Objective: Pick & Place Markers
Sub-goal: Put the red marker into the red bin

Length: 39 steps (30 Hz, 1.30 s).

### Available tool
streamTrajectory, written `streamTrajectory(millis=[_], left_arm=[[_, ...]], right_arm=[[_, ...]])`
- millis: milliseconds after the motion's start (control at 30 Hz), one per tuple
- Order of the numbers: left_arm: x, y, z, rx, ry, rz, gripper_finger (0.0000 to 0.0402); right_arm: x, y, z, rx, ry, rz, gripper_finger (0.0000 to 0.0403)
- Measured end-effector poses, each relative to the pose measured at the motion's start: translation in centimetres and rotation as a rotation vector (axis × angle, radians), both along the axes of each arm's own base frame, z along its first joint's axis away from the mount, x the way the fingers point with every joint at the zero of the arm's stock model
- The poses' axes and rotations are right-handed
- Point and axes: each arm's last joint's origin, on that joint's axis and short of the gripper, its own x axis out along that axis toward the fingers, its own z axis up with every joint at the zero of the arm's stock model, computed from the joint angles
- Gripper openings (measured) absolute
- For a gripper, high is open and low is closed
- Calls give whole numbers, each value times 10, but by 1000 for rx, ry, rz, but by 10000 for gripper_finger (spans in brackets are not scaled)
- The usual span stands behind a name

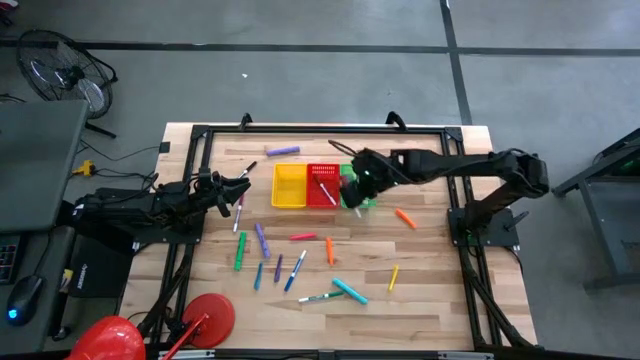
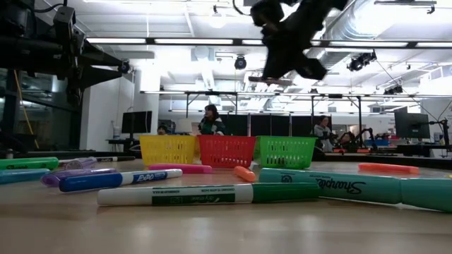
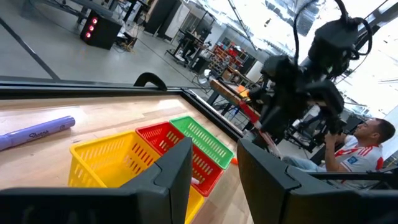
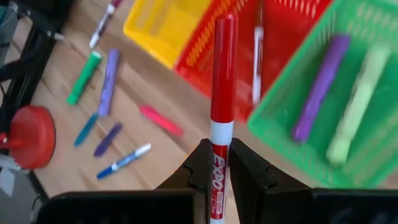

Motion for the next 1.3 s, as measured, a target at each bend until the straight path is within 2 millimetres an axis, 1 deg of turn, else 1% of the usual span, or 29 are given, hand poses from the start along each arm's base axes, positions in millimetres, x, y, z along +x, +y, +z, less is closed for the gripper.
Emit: streamTrajectory(millis=[167, 267, 400, 533, 667, 800, 1000, 1133, 1300], left_arm=[[0, 0, 0, 0, 0, 0, 127], [0, 0, 0, 0, 0, 0, 127], [0, 0, 0, 0, 0, -1, 127], [0, 0, 0, 0, 0, 0, 127], [0, 0, 0, 0, 0, -1, 127], [0, 0, 0, 0, 0, 0, 127], [0, 0, 0, 0, 0, 0, 127], [0, 0, 0, 0, 0, -1, 127], [0, 0, 0, 0, 0, -3, 127]], right_arm=[[26, -20, 0, -54, 2, 26, 30], [41, -31, -3, -77, 8, 39, 29], [59, -42, -12, -76, 21, 57, 34], [71, -52, -24, -71, 42, 53, 35], [75, -60, -38, -63, 77, 35, 32], [78, -67, -53, -48, 115, 8, 38], [83, -74, -69, -49, 143, -23, 36], [85, -74, -72, -46, 127, -35, 35], [84, -74, -74, -37, 128, -45, 45]])
